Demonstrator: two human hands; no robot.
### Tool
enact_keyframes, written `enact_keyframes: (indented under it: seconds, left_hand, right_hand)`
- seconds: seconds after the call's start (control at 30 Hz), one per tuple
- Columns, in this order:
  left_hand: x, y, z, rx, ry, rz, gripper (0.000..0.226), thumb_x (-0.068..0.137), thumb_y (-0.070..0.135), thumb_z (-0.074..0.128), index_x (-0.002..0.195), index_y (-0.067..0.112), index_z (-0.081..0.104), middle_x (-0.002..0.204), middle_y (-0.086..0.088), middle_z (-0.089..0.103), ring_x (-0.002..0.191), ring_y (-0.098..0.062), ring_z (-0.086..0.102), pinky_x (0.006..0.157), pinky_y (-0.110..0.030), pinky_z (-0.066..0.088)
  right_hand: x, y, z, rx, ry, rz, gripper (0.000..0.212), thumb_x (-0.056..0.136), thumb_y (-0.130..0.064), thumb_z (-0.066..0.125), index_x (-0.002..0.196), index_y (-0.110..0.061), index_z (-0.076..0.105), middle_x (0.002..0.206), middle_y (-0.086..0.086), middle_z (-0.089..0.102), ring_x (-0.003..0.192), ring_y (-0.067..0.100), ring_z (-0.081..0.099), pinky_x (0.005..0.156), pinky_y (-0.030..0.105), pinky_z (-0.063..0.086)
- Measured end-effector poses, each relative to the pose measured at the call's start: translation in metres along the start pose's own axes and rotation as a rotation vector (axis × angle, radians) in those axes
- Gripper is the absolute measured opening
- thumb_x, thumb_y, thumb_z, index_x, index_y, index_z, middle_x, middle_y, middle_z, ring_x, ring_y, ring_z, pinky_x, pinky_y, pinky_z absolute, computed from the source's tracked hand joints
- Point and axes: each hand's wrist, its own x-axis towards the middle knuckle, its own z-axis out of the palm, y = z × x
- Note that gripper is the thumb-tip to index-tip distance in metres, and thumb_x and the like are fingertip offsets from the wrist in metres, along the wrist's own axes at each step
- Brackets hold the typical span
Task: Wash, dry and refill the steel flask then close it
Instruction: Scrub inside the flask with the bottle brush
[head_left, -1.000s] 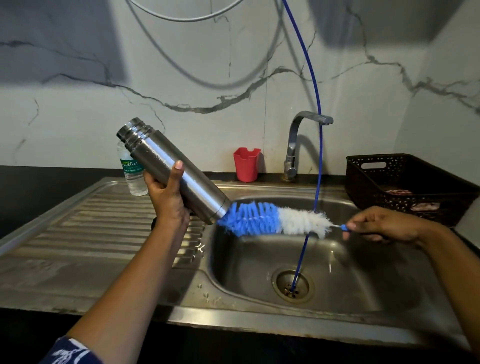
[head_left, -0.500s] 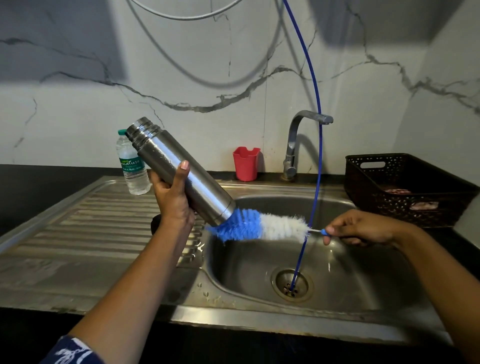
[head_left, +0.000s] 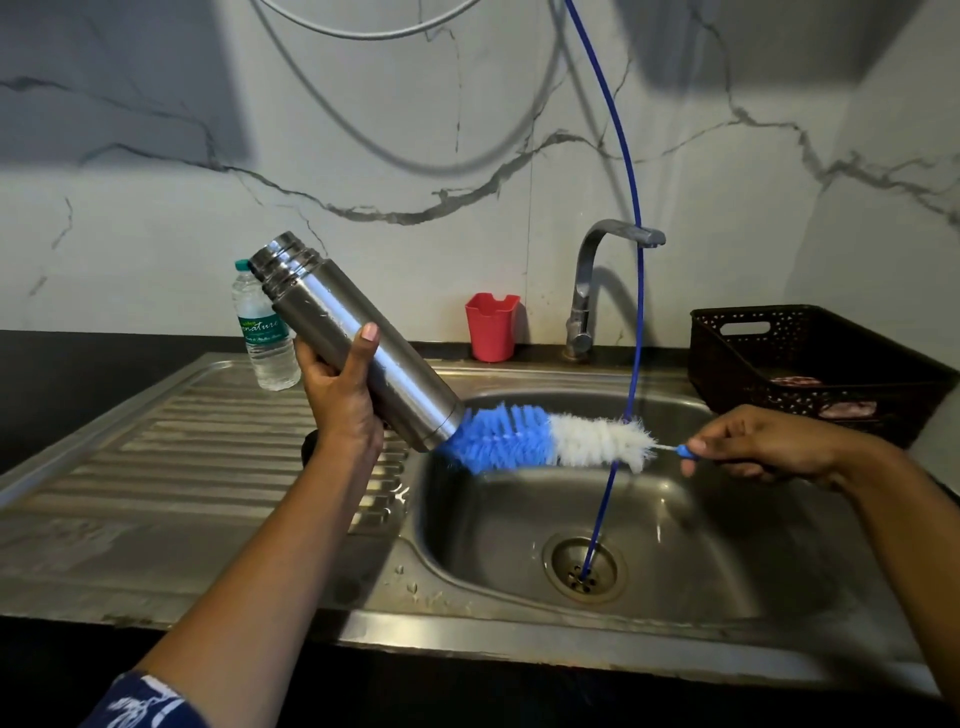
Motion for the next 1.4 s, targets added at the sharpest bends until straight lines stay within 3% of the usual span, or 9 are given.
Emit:
enact_keyframes:
  seconds: [0.07,0.23,0.4,0.57,0.73,0.9,1.1,1.27,1.4]
  left_hand:
    - [-0.001,-0.001,0.001,0.010,-0.017,0.002,0.086,0.057,0.031,0.081,0.134,0.021,0.043,0.107,0.006,0.066,0.102,-0.014,0.064,0.091,-0.043,0.053]
    - [-0.002,-0.002,0.000,0.045,-0.044,0.005,0.073,0.060,0.029,0.081,0.124,0.029,0.048,0.108,0.006,0.066,0.105,-0.016,0.064,0.092,-0.046,0.053]
    - [-0.002,-0.001,0.000,0.024,-0.038,0.013,0.076,0.060,0.029,0.081,0.127,0.026,0.046,0.107,0.007,0.066,0.103,-0.014,0.064,0.090,-0.042,0.053]
    - [-0.004,-0.002,0.000,0.049,-0.050,0.004,0.067,0.059,0.029,0.081,0.119,0.031,0.050,0.107,0.006,0.066,0.105,-0.018,0.064,0.095,-0.052,0.049]
    - [-0.004,-0.001,0.001,0.036,-0.037,-0.003,0.069,0.059,0.030,0.081,0.120,0.031,0.049,0.110,0.004,0.065,0.108,-0.020,0.063,0.097,-0.053,0.048]
    - [-0.007,-0.001,0.002,0.103,-0.072,-0.008,0.069,0.056,0.032,0.082,0.117,0.034,0.049,0.107,0.006,0.065,0.100,-0.014,0.065,0.091,-0.044,0.053]
    - [-0.005,0.008,0.003,0.141,-0.058,0.004,0.073,0.060,0.027,0.083,0.123,0.030,0.046,0.107,0.008,0.065,0.094,-0.006,0.066,0.083,-0.034,0.055]
    - [-0.016,0.020,0.020,0.501,-0.281,0.046,0.078,0.065,0.022,0.084,0.126,0.036,0.038,0.113,0.013,0.058,0.097,-0.006,0.062,0.079,-0.031,0.051]
    - [-0.015,0.024,0.037,0.987,-0.591,0.232,0.088,0.063,0.028,0.087,0.135,0.033,0.037,0.120,0.006,0.056,0.100,-0.010,0.055,0.078,-0.019,0.044]
  right_hand:
    - [0.000,0.001,0.002,0.011,0.019,0.000,0.073,0.052,-0.074,0.071,0.087,-0.009,0.073,0.045,-0.001,0.032,0.038,0.007,0.022,0.036,0.014,0.021]
    - [0.006,-0.006,0.010,0.001,-0.073,0.010,0.046,0.082,-0.042,0.055,0.095,0.000,0.069,0.044,-0.001,0.033,0.038,0.008,0.023,0.038,0.016,0.020]
    - [-0.003,0.001,-0.002,0.031,-0.005,0.004,0.075,0.052,-0.072,0.072,0.089,-0.007,0.072,0.045,-0.001,0.031,0.037,0.007,0.021,0.036,0.014,0.021]
    - [0.008,-0.008,0.013,0.020,-0.127,-0.002,0.049,0.083,-0.049,0.062,0.095,-0.002,0.070,0.045,-0.001,0.033,0.038,0.007,0.023,0.037,0.014,0.022]
    - [-0.002,-0.003,0.002,0.021,-0.041,-0.004,0.075,0.048,-0.074,0.072,0.087,-0.010,0.074,0.045,-0.002,0.032,0.038,0.007,0.022,0.037,0.014,0.022]
    - [0.006,-0.004,0.008,0.024,-0.107,-0.002,0.046,0.082,-0.050,0.062,0.093,-0.006,0.072,0.044,-0.002,0.033,0.039,0.008,0.022,0.039,0.016,0.019]
    - [-0.010,0.025,-0.023,0.151,0.143,0.023,0.082,0.038,-0.075,0.077,0.087,-0.009,0.073,0.047,0.000,0.030,0.037,0.008,0.019,0.036,0.014,0.018]
    - [0.001,0.025,-0.028,0.316,0.391,0.020,0.036,0.091,-0.036,0.052,0.098,-0.003,0.067,0.051,0.002,0.029,0.038,0.009,0.020,0.038,0.015,0.016]
    - [0.009,0.018,-0.016,0.339,0.496,-0.007,0.029,0.097,-0.029,0.048,0.093,-0.008,0.067,0.055,0.004,0.028,0.032,0.003,0.021,0.032,0.012,0.018]
